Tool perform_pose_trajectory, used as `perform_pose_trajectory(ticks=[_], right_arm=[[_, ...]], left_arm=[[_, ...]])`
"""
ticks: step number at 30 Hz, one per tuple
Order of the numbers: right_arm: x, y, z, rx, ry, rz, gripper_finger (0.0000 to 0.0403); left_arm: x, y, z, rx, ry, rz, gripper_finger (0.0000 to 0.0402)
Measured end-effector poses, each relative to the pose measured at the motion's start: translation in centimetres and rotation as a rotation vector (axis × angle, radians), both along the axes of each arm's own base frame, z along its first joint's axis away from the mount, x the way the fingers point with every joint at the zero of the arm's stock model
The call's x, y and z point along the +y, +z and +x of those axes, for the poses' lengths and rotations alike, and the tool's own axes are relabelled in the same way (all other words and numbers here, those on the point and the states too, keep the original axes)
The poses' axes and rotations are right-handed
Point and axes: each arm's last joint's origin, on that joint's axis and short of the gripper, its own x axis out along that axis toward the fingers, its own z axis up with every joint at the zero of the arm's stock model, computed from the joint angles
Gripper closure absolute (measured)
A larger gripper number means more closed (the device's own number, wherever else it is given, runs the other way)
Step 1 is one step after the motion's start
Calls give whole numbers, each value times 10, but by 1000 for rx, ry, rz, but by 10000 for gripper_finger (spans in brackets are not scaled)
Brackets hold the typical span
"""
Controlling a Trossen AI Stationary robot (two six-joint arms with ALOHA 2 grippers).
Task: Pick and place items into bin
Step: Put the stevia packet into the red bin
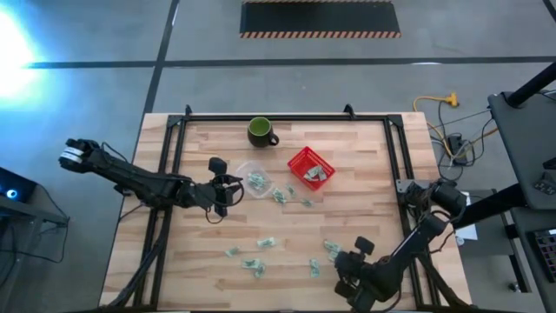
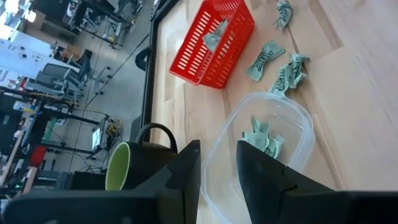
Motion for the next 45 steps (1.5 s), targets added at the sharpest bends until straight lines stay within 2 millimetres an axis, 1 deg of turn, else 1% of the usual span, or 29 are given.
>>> perform_pose_trajectory(ticks=[3,10,14,18,22,27,34,40,45], right_arm=[[0,0,1,-5,-9,2,333],[1,-2,1,-35,-40,11,276],[1,-5,1,-29,-40,3,249],[1,-10,2,-19,-40,-7,234],[2,-14,2,2,-40,1,227],[0,-17,0,11,-44,-7,230],[-3,-20,-2,17,-47,-15,248],[-5,-22,-4,23,-43,-25,276],[-6,-23,-5,47,-39,-18,311]], left_arm=[[0,0,0,0,0,5,315],[0,1,0,-2,-7,18,315],[0,2,1,-8,-10,22,315],[0,2,1,-8,-10,22,315],[0,2,1,-8,-10,22,315],[0,2,1,-8,-10,22,315],[0,2,1,-7,-10,22,315],[0,2,1,-8,-10,22,315],[0,2,1,-8,-10,22,315]])
